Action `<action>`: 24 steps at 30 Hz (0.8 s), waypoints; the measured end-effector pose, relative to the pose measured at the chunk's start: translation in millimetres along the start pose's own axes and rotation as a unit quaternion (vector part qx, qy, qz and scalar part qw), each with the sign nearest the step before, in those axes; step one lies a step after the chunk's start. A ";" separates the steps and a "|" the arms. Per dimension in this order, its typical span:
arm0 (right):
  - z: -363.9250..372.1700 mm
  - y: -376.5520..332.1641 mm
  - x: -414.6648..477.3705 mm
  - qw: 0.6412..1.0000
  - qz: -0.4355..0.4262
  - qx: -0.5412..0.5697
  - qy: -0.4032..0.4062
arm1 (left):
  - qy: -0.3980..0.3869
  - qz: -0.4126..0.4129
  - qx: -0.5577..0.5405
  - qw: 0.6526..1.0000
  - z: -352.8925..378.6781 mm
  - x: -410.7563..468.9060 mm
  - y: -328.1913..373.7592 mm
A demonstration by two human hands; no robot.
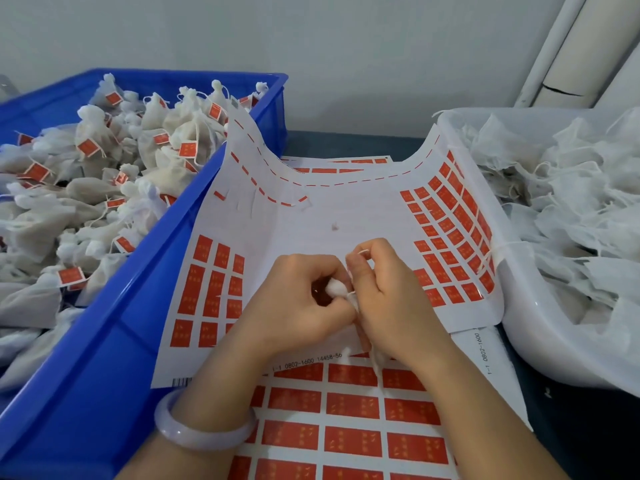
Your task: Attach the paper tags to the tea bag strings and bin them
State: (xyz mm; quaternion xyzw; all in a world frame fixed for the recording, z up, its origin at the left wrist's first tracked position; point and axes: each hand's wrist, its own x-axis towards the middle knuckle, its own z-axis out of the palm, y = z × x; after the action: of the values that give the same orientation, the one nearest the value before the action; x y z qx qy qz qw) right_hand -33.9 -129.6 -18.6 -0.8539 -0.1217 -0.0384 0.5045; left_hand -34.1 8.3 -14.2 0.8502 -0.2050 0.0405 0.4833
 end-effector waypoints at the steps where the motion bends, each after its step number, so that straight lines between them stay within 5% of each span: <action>1: -0.2 0.0 0.5 1.000 -0.003 0.000 0.013 | -0.006 -0.017 -0.032 0.999 0.0 0.1 0.3; 9: -2.4 3.1 -0.9 0.998 -0.027 -0.035 0.037 | -0.052 -0.120 -0.221 0.966 3.3 3.2 3.2; 18: 3.9 2.7 -6.0 0.996 -0.053 -0.063 -0.019 | -0.081 -0.147 -0.159 0.973 0.3 1.9 6.5; 24: 5.0 -3.3 -7.2 0.997 -0.082 -0.001 -0.011 | -0.069 -0.136 -0.255 0.955 3.6 2.2 8.9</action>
State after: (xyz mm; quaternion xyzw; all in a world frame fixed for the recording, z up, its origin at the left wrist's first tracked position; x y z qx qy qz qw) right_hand -42.0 -124.9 -19.6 -0.8421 -0.1970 -0.0701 0.4972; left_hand -36.1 0.6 -8.3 0.7194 -0.1240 -0.1376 0.6695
